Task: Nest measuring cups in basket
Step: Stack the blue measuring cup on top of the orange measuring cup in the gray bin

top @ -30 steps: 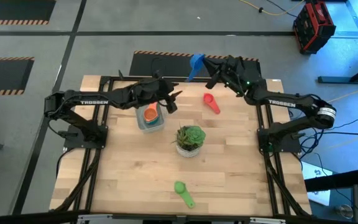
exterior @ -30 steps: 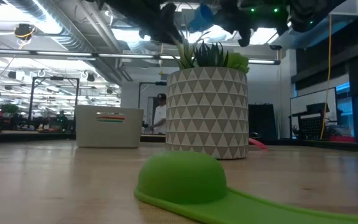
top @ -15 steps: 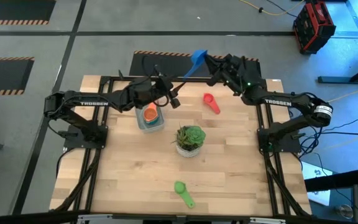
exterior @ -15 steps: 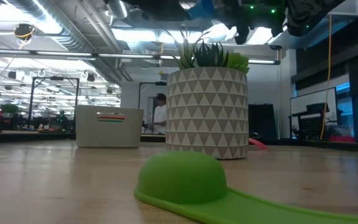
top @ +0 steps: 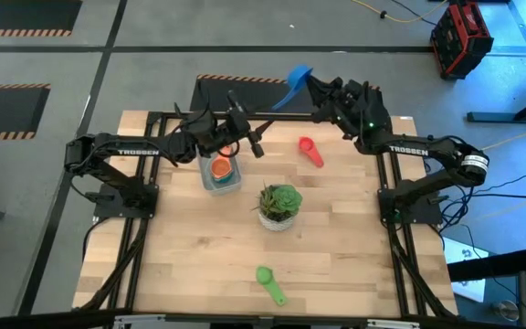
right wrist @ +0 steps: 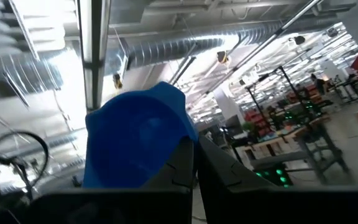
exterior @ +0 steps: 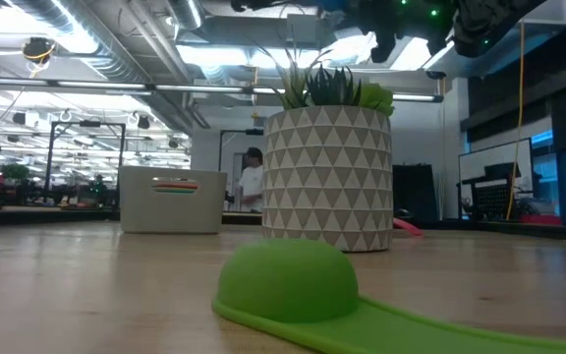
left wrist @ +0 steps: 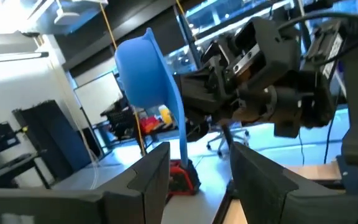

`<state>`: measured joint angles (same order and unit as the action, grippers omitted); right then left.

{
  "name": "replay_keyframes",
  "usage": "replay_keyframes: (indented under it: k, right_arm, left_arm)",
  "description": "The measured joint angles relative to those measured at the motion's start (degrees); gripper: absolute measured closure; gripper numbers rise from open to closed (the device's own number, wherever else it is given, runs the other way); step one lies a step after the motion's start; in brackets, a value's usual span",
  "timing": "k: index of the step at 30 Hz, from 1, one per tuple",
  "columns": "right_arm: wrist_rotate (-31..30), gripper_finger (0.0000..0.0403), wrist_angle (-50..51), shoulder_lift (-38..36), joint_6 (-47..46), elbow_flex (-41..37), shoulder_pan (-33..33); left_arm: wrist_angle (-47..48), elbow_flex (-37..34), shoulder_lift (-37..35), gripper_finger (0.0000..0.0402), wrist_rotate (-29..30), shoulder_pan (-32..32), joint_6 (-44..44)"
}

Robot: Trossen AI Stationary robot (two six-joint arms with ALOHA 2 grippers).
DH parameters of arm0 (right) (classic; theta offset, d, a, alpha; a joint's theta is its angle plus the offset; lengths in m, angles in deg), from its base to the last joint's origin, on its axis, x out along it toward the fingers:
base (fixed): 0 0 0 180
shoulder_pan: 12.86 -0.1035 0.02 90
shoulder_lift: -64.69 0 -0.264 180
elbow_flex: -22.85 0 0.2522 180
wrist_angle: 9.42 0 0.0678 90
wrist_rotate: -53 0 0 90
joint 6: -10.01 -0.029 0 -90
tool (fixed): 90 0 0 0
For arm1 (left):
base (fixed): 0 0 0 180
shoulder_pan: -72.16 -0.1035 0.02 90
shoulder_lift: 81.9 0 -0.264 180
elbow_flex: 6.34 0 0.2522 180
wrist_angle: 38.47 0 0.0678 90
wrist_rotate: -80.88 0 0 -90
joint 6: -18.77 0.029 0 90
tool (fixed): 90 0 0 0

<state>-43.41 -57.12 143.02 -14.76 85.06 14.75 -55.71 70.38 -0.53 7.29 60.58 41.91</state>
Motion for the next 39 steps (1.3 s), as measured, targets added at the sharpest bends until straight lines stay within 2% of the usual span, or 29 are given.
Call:
replay_keyframes:
  k: [12, 24, 39]
  right_arm:
    - [0.5, 0.0391, -1.7, 0.0, -5.3, 0.0, -0.6]
    - [0.5, 0.0391, -2.7, 0.0, -4.7, 0.0, -3.2]
    - [0.5, 0.0391, -3.1, 0.0, -4.5, 0.0, -4.0]
  left_arm:
    - [-5.2, 0.0, 0.0, 0.0241, -1.4, 0.0, 0.0]
    - [-6.2, 0.0, 0.0, 0.0241, -6.8, 0.0, 0.0]
    - [-6.9, 0.0, 0.0, 0.0255, -6.9, 0.0, 0.0]
